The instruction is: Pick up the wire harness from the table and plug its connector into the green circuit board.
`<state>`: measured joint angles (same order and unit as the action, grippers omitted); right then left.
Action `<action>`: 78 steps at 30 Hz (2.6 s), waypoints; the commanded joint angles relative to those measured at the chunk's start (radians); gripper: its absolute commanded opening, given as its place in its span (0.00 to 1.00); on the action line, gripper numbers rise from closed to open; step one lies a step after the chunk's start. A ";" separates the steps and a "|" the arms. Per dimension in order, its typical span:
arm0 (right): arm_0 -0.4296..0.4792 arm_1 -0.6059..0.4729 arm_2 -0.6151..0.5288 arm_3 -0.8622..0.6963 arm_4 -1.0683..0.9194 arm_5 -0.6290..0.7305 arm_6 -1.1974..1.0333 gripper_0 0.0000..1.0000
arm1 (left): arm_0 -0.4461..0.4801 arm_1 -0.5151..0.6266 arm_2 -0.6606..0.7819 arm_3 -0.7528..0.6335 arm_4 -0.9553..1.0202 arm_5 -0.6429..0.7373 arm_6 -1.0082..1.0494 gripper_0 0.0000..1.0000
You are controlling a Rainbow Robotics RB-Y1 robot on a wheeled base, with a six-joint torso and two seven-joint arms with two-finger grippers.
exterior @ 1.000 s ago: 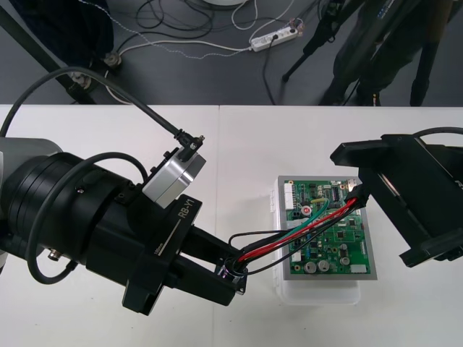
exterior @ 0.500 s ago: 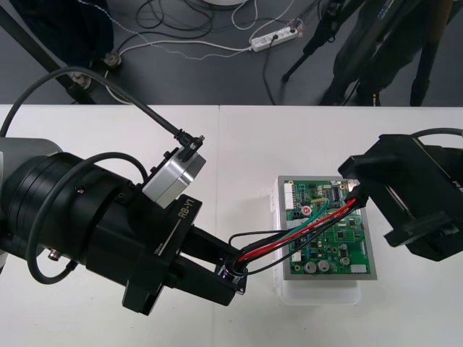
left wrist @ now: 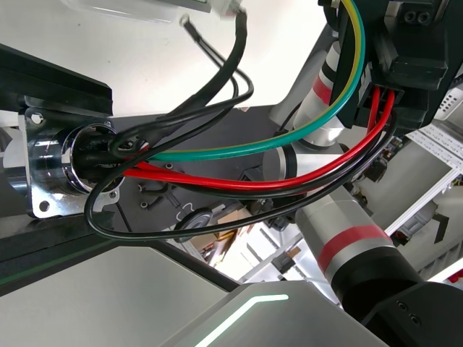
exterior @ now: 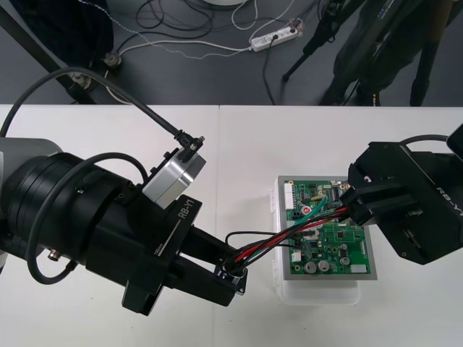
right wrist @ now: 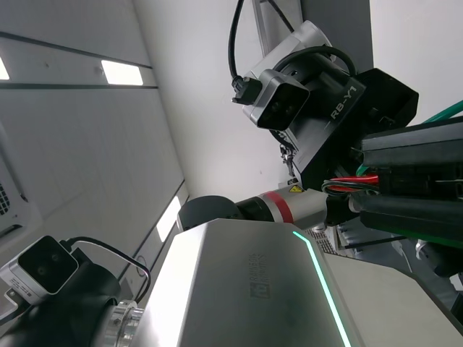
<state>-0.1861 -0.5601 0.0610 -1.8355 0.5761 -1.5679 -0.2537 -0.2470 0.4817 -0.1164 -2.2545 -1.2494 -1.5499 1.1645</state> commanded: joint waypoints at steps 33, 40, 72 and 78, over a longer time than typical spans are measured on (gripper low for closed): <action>0.011 0.016 -0.003 -0.008 -0.025 -0.003 -0.068 0.00 | 0.018 -0.025 0.008 -0.008 0.011 0.071 0.017 1.00; 0.011 0.016 -0.010 -0.008 -0.025 -0.003 -0.076 0.00 | 0.002 -0.023 0.008 -0.008 0.005 0.099 -0.003 1.00; 0.013 0.016 -0.069 0.004 0.014 -0.003 -0.087 0.00 | -0.028 0.198 0.063 -0.005 -0.010 0.448 -0.063 1.00; 0.017 0.020 -0.070 0.004 0.042 -0.003 -0.081 0.00 | -0.028 0.210 0.113 0.046 0.053 0.461 -0.094 1.00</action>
<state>-0.1805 -0.5549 0.0217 -1.8246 0.6033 -1.5679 -0.3080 -0.2484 0.6572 -0.0555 -2.2362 -1.2403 -1.1580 1.1616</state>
